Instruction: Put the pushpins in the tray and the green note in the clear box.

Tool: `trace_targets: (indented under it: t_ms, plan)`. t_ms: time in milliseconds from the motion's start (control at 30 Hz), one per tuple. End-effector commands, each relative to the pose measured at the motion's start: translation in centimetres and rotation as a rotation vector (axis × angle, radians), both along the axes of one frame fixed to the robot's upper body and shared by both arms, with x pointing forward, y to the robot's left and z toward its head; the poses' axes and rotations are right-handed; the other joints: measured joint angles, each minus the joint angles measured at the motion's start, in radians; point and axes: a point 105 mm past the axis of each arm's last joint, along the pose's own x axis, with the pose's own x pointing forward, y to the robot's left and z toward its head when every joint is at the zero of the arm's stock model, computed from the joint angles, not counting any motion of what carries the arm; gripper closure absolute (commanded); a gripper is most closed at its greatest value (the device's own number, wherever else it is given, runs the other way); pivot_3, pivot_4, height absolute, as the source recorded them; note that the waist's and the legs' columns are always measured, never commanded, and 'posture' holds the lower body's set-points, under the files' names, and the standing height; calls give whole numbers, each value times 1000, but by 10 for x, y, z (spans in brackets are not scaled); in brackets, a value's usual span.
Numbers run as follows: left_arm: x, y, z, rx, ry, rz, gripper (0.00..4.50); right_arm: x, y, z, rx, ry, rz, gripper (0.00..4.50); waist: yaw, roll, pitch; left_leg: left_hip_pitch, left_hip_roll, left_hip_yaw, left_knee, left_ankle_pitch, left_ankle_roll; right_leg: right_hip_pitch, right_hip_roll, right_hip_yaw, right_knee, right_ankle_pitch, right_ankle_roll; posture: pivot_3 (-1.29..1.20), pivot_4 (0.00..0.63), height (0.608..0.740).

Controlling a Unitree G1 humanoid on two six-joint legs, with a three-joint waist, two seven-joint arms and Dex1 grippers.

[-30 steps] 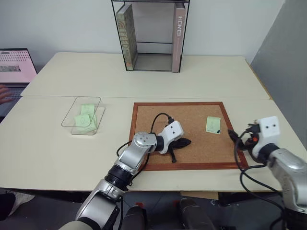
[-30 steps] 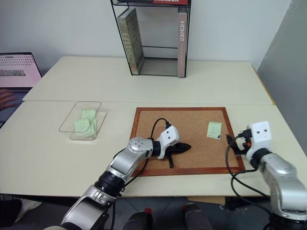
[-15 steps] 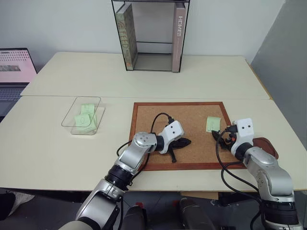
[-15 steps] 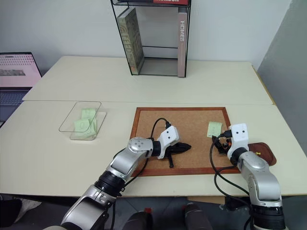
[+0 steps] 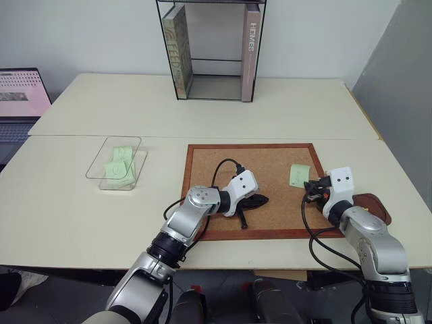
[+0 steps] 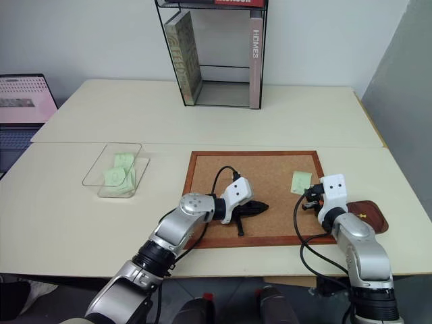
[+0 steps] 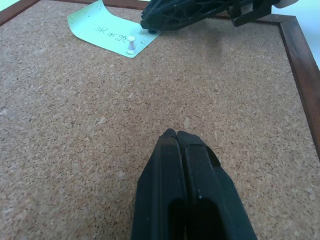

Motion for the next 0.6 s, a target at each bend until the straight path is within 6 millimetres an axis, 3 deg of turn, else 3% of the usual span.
trace_targets:
  t_ms: [33,367,600]
  plan:
    - [0,4,-4,38,0,-1,4500,2,5,27,-16,-111,19,4496,0,0,0,0,0,0,0,0,0,0,0,0,0,0,0,0,150,740]
    - [1,3,-7,60,0,-1,4500,-10,18,60,-8,-235,54,4496,-1,0,0,-1,0,0,0,0,0,-1,0,0,0,0,0,0,150,740]
    - [0,3,-8,67,2,-7,4500,-17,10,77,-26,-290,23,4496,0,0,0,-1,0,0,0,0,0,-1,0,0,0,0,0,0,150,740]
